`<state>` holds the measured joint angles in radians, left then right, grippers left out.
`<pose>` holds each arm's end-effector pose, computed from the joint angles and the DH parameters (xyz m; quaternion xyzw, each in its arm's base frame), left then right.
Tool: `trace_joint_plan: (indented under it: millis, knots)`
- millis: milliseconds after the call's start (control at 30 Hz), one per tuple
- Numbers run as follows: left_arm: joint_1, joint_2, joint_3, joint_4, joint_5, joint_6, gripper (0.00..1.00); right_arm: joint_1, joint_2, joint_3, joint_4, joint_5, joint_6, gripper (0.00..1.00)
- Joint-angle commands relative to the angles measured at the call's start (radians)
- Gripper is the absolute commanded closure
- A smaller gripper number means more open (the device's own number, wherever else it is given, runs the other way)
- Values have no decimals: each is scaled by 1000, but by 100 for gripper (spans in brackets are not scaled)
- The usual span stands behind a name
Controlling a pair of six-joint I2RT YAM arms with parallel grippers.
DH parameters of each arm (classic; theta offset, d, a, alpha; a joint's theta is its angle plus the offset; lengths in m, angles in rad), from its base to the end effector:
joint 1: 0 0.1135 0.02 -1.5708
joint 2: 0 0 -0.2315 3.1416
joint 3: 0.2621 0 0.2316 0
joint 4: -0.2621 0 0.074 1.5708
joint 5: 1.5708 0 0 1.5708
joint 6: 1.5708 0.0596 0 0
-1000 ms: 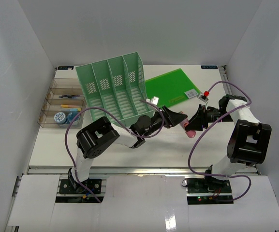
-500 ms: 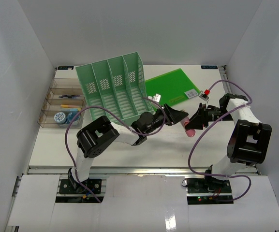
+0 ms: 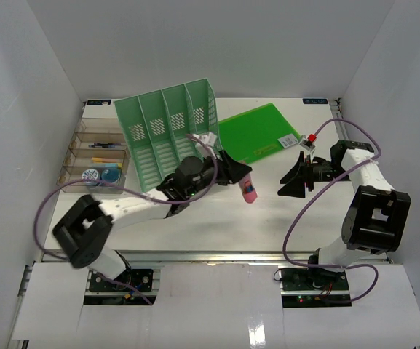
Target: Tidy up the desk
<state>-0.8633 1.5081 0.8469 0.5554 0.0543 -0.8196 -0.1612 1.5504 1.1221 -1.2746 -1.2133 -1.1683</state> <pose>0.2261 -0.2694 0.2404 0.0344 0.7427 -0.5119 0.4304 0.2372 0.0180 0.2126 -0.3626 0.7362 0.4812 0.3082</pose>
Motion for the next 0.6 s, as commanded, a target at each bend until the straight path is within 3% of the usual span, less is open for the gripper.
trace_joint_plan:
  millis: [0,133,233,300,367,400,500,567]
  knots:
    - [108,-379,24,-332,-161,208,100,2,-74,-3,76,-3,30,10]
    - [352,-513,155,-554,-221,293,100,7,-136,-53,220,50,164,10]
    - [520,-474,334,-705,-277,351,100,9,-156,-67,253,57,189,10]
    - [616,-413,455,-745,-283,374,100,9,-162,-70,259,58,193,10]
    - [783,-348,565,-752,-265,385,100,9,-162,-77,260,61,194,10]
    - [794,-316,575,-756,-263,391,100,9,-162,-80,261,67,194,10]
    - [976,-159,816,-808,-267,399,100,11,-165,-96,265,79,188,10]
    - [993,-59,911,-823,-322,446,100,12,-169,-101,272,81,191,10]
